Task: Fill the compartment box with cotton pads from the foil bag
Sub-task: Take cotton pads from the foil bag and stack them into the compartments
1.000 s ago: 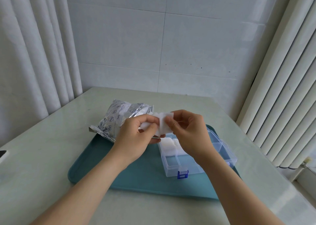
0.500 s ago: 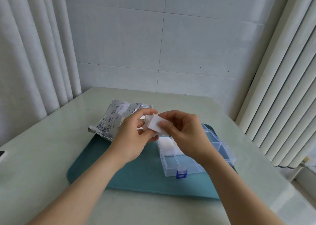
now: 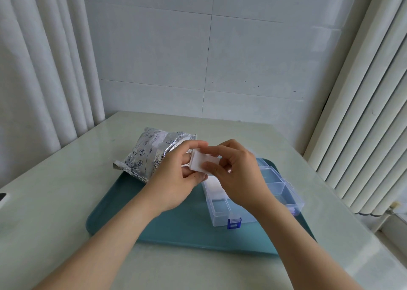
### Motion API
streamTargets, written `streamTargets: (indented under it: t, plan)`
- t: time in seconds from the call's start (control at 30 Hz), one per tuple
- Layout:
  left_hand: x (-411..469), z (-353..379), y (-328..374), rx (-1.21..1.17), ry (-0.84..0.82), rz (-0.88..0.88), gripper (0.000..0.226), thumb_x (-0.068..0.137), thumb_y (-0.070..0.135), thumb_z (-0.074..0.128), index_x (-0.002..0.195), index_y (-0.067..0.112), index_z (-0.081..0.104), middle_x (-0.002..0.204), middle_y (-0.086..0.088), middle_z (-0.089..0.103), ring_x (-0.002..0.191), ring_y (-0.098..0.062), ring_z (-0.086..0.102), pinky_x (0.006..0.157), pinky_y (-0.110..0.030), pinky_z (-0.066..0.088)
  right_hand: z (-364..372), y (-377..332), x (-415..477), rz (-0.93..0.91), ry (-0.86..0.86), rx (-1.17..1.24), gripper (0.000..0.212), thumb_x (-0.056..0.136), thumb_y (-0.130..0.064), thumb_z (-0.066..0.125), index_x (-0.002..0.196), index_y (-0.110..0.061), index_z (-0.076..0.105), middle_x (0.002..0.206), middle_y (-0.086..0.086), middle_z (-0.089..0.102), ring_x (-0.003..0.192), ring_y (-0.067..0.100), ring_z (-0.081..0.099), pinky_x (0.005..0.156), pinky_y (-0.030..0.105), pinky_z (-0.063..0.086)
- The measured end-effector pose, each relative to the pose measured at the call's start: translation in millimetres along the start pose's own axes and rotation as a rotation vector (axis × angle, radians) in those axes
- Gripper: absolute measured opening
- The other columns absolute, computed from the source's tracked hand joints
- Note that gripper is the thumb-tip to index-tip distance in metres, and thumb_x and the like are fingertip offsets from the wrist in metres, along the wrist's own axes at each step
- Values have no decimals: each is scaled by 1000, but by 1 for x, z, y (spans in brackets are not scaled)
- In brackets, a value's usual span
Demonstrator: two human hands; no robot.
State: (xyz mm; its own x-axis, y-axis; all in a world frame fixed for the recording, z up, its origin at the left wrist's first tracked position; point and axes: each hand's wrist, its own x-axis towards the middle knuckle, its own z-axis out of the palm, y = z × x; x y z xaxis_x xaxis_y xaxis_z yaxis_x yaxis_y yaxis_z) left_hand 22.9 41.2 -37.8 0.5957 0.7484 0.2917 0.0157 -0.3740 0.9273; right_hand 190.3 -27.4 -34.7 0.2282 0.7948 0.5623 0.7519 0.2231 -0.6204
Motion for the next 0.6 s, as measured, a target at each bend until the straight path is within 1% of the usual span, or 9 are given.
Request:
streamTargets:
  t: [0.07, 0.13, 0.17, 0.27, 0.37, 0.43, 0.47, 0.53, 0.6]
  plan:
    - [0, 0, 0, 15, 4, 0, 61, 95, -7, 72, 137, 34, 57, 118, 7, 78, 99, -17, 79, 100, -37, 60, 1, -1, -1, -24, -7, -33, 24, 91, -17, 82, 114, -25, 79, 104, -8, 60, 77, 8, 60, 71, 10, 43]
    - [-1, 0, 0, 13, 5, -2, 60, 94, -6, 73, 137, 34, 57, 119, 7, 78, 99, -16, 79, 99, -36, 60, 0, -3, -2, -37, -9, -56, 16, 91, -20, 82, 104, -25, 75, 104, -12, 59, 78, 7, 61, 69, 10, 43]
    - [-1, 0, 0, 9, 4, -3, 60, 95, -6, 73, 137, 34, 58, 120, 8, 78, 99, -15, 79, 99, -36, 61, -1, -4, -2, -42, -6, -65, 13, 91, -22, 82, 100, -24, 73, 103, -13, 60, 77, 7, 61, 68, 10, 43]
    - [-1, 1, 0, -12, 11, -4, 55, 97, -5, 69, 135, 33, 60, 118, 6, 78, 99, -16, 79, 97, -36, 61, -3, -6, -3, -45, -17, -77, 14, 92, -21, 81, 92, -22, 67, 92, -16, 66, 77, 4, 62, 67, 10, 44]
    - [0, 1, 1, -123, 56, -36, 46, 101, -5, 54, 130, 29, 65, 112, -3, 80, 100, -24, 79, 93, -39, 63, -4, -6, -3, -20, -43, -64, 12, 94, -18, 78, 97, -23, 68, 85, -18, 69, 80, 0, 64, 70, 8, 44]
    - [2, 0, 0, -145, 96, -29, 39, 106, 0, 51, 128, 29, 67, 107, -5, 80, 100, -26, 78, 89, -37, 64, -5, -4, -2, 2, -29, -83, 9, 94, -24, 77, 101, -25, 72, 83, -17, 71, 83, 2, 65, 71, 9, 44]
    - [2, 0, -1, -149, 114, -20, 36, 108, 3, 52, 128, 29, 67, 107, -5, 80, 99, -27, 78, 89, -36, 64, -5, -4, -2, 26, -11, -76, 7, 93, -26, 77, 99, -25, 73, 81, -16, 72, 80, 3, 64, 70, 11, 45]
    - [3, -1, -3, -175, 150, -9, 35, 110, 6, 52, 129, 31, 66, 109, -12, 78, 98, -31, 77, 88, -35, 64, -7, -3, 0, 133, 28, 51, 4, 91, -22, 79, 90, -21, 75, 76, -11, 72, 69, 4, 61, 67, 17, 46]
    - [4, -1, -4, -197, 178, -3, 36, 110, 7, 51, 130, 33, 65, 113, -14, 74, 97, -29, 77, 88, -33, 64, -13, -4, 2, 309, 31, 314, 6, 90, -15, 80, 90, -11, 75, 76, 3, 73, 66, 9, 62, 68, 27, 50]
